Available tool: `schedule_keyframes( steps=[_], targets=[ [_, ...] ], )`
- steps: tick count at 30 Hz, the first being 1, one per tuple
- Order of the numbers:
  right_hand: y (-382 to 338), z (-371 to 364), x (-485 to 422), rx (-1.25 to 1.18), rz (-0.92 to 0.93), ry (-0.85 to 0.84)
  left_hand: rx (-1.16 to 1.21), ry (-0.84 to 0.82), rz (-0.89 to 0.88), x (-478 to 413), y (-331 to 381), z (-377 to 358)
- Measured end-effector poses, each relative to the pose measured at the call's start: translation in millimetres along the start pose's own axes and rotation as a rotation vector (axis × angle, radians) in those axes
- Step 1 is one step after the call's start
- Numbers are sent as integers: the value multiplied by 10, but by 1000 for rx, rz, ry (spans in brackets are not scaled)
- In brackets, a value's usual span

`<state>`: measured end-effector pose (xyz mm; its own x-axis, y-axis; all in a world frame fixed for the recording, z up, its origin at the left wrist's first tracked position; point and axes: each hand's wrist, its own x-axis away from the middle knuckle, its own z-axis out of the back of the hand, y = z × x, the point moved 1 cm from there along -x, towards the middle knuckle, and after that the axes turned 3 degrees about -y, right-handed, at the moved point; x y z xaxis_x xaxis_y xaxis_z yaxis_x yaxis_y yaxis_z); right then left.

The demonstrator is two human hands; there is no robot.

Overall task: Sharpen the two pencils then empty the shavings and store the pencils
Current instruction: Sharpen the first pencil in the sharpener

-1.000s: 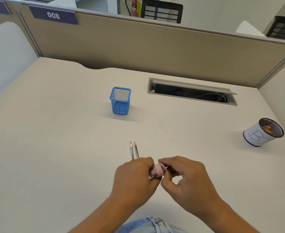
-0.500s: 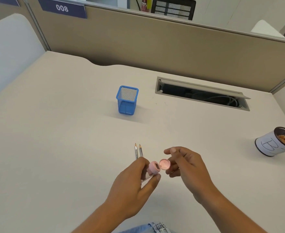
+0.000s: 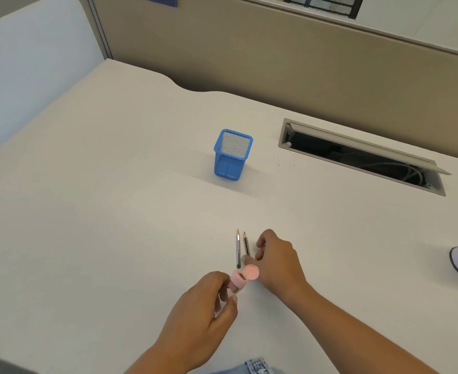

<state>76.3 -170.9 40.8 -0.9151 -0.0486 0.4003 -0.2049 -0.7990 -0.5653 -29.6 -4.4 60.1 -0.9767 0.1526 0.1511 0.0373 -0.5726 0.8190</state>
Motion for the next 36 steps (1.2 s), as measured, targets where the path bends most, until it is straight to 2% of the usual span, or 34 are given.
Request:
schedule_keyframes(
  steps=[4,6,10,17,25,36],
  targets=[
    [58,23,-15,36,-14,41,27,18,24,-2,-19,45],
    [94,124,23,-20,-46,89,45,25,32,-18,1,70],
    [117,502,266,-338,-58,190,1,40,-42,-61,104,123],
    [20,1036,1223,-655,136,133,-21,46,-197,-88,395,186],
    [15,1062,1734,-527,256,224,-58,89,-368,13,670,200],
    [31,1008,1841,-385,338,289,-75,120,-383,174,738,257]
  ],
)
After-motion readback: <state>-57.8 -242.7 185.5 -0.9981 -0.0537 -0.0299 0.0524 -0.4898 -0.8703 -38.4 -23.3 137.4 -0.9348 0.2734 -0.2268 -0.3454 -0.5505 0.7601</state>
